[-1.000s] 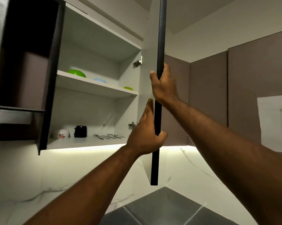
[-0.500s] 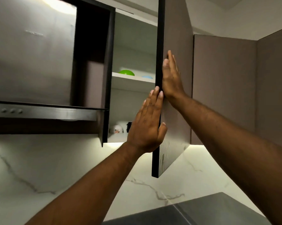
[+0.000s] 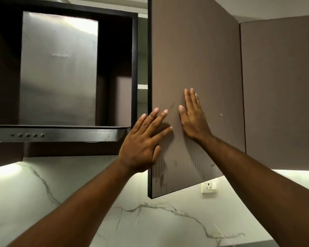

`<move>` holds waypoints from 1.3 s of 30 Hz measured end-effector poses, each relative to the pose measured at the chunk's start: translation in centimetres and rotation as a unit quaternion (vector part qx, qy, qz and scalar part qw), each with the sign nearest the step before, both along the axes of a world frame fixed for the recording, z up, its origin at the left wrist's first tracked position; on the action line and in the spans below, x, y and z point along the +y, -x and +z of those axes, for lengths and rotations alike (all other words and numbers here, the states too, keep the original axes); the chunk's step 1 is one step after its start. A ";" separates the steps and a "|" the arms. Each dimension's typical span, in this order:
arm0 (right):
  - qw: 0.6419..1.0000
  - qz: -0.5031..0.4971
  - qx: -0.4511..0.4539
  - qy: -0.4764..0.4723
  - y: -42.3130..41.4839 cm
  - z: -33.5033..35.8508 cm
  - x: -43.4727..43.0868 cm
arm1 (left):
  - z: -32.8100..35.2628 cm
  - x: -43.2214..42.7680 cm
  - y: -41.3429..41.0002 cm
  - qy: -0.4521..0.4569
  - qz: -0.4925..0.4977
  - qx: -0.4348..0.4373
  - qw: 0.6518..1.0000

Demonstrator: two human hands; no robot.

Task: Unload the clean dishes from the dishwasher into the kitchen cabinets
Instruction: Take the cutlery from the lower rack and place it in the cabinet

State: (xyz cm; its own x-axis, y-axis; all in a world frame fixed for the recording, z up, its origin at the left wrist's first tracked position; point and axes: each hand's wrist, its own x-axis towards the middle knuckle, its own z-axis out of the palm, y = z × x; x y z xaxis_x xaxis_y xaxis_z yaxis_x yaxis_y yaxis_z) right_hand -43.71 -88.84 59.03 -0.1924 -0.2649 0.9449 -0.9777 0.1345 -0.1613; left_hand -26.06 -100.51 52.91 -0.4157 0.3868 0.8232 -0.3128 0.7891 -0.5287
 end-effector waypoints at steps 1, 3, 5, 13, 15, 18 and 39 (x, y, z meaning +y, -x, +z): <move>1.000 -0.009 0.002 -0.005 0.5 -0.4 -0.4 | 0.0 -0.6 0.1 0.009 0.027 -0.007 1.000; 1.000 -0.021 0.005 -0.012 1.6 -1.2 -1.1 | -0.1 -1.6 0.5 0.020 0.072 -0.009 0.997; 0.999 -0.031 0.013 -0.018 2.8 -1.7 -1.7 | -0.4 -2.3 1.1 0.020 0.099 -0.001 0.995; 0.995 -0.076 0.046 -0.038 6.6 -4.2 -3.3 | -3.2 -2.5 6.1 -0.120 0.159 0.056 0.978; 0.994 -0.085 0.054 -0.040 7.4 -4.9 -3.7 | -3.7 -2.9 7.1 -0.148 0.168 0.070 0.972; 0.992 -0.103 0.066 -0.041 8.9 -6.0 -4.0 | -4.2 -3.8 8.3 -0.168 0.173 0.083 0.967; 0.977 -0.186 0.103 -0.032 15.5 -10.0 -7.8 | -6.0 -11.7 14.5 -0.178 0.118 0.097 0.972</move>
State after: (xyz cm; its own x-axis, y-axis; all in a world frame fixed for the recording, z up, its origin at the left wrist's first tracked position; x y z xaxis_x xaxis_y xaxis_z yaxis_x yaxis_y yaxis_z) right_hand -59.22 -96.67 49.05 -0.0942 -0.2732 0.9573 -0.8698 0.4905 0.0543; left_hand -40.54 -112.23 46.93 -0.2814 -0.0249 0.9593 -0.5748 0.8049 -0.1477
